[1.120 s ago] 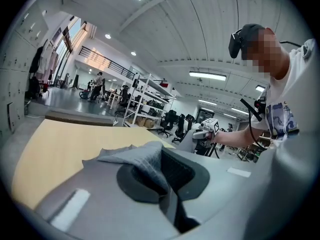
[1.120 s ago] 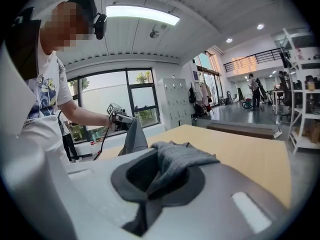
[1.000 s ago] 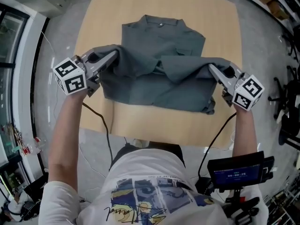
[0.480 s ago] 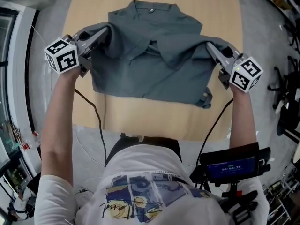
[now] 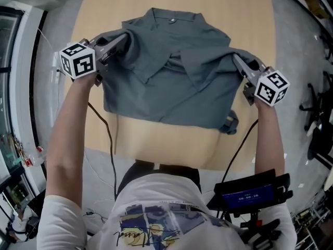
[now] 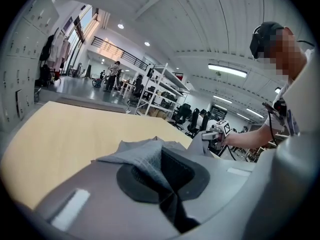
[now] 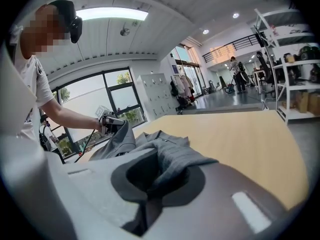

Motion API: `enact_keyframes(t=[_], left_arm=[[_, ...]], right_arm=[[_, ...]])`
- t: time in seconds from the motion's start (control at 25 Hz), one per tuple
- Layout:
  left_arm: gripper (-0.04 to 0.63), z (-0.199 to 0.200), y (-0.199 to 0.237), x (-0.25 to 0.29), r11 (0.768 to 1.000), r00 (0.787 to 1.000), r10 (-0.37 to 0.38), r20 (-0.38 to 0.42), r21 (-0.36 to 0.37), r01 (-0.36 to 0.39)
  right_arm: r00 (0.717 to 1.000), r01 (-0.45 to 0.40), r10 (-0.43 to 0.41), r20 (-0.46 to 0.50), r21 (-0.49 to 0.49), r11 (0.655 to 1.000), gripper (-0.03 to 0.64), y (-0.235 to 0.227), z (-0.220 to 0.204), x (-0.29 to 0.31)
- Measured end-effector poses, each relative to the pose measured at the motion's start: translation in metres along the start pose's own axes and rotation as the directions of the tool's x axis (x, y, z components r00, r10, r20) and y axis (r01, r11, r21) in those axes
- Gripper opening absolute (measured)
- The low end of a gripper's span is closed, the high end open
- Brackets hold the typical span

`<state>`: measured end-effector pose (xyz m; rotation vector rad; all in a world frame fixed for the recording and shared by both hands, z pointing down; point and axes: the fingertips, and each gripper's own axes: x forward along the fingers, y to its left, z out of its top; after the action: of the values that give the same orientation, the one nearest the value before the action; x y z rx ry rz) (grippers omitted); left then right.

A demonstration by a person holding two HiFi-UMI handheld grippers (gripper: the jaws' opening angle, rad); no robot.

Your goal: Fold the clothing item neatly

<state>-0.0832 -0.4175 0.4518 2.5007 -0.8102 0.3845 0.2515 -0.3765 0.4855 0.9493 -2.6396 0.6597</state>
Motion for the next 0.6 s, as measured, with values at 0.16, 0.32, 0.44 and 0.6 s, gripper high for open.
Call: enact_keyframes(t=[0.16, 0.32, 0.44, 0.6], left_arm=[[0.012, -0.007, 0.018, 0.010, 0.999, 1.000, 0.017, -0.016, -0.033, -0.018], [0.012, -0.021, 0.039, 0.022, 0.997, 0.999, 0.031, -0.045, -0.068, -0.034], [0.014, -0.030, 0.049, 0.029, 0.995, 0.997, 0.032, -0.067, -0.090, -0.038], [0.023, -0.041, 0.059, 0.036, 0.992, 0.996, 0.011, -0.085, -0.127, -0.022]], right_arm=[[1.000, 0.006, -0.005, -0.015, 0.027, 1.000, 0.017, -0.018, -0.008, 0.009], [1.000, 0.004, -0.002, -0.027, 0.085, 0.996, 0.017, -0.038, -0.020, 0.026], [0.999, -0.007, 0.013, -0.043, 0.132, 0.991, 0.017, -0.046, -0.029, 0.034], [0.997, -0.025, 0.039, -0.071, 0.187, 0.982, 0.019, -0.050, -0.041, 0.041]])
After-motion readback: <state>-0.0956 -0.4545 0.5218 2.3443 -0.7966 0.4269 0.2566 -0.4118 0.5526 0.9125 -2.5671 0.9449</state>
